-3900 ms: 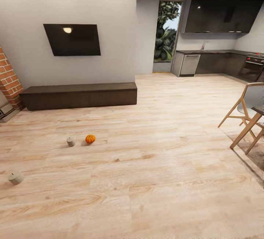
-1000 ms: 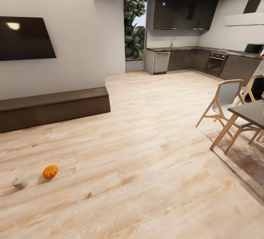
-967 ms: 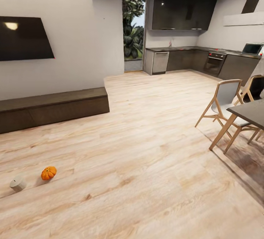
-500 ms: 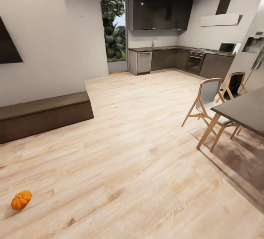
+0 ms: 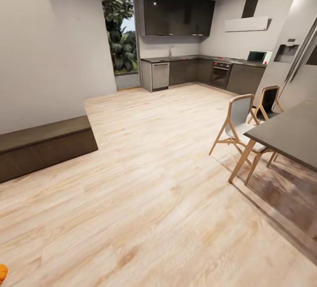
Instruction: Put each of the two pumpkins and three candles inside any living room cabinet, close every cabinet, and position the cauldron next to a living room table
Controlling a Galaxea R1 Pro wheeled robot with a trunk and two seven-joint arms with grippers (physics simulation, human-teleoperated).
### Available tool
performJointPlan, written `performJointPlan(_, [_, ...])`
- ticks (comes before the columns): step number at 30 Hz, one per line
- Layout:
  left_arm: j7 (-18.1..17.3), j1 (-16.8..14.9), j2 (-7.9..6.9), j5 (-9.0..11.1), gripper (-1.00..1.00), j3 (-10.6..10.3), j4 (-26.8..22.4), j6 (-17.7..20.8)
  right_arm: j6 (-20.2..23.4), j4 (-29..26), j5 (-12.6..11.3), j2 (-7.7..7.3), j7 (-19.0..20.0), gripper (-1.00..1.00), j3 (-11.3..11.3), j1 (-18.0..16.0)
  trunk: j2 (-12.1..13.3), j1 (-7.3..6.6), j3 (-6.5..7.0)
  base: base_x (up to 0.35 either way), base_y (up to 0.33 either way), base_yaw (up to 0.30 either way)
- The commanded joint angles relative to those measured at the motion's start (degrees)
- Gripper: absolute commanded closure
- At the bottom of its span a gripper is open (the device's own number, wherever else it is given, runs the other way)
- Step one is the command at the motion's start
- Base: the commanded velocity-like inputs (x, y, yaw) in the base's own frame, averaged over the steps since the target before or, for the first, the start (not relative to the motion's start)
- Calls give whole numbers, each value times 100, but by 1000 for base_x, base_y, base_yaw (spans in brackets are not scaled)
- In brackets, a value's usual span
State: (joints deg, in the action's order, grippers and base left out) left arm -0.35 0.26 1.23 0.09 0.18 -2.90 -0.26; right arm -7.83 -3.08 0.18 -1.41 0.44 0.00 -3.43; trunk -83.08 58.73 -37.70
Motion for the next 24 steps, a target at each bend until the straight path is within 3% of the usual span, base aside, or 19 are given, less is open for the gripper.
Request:
performJointPlan(1, [0, 0, 0, 0, -100, 0, 0, 0, 0, 0, 5, 0, -1, -100, 0, 0, 0, 0, 0, 334, 0, -1])
performJointPlan(24, [0, 0, 0, 0, -100, 0, 0, 0, -102, -18, 27, -8, -35, -100, 16, -1, 0, 0, -1, 334, 0, 0])
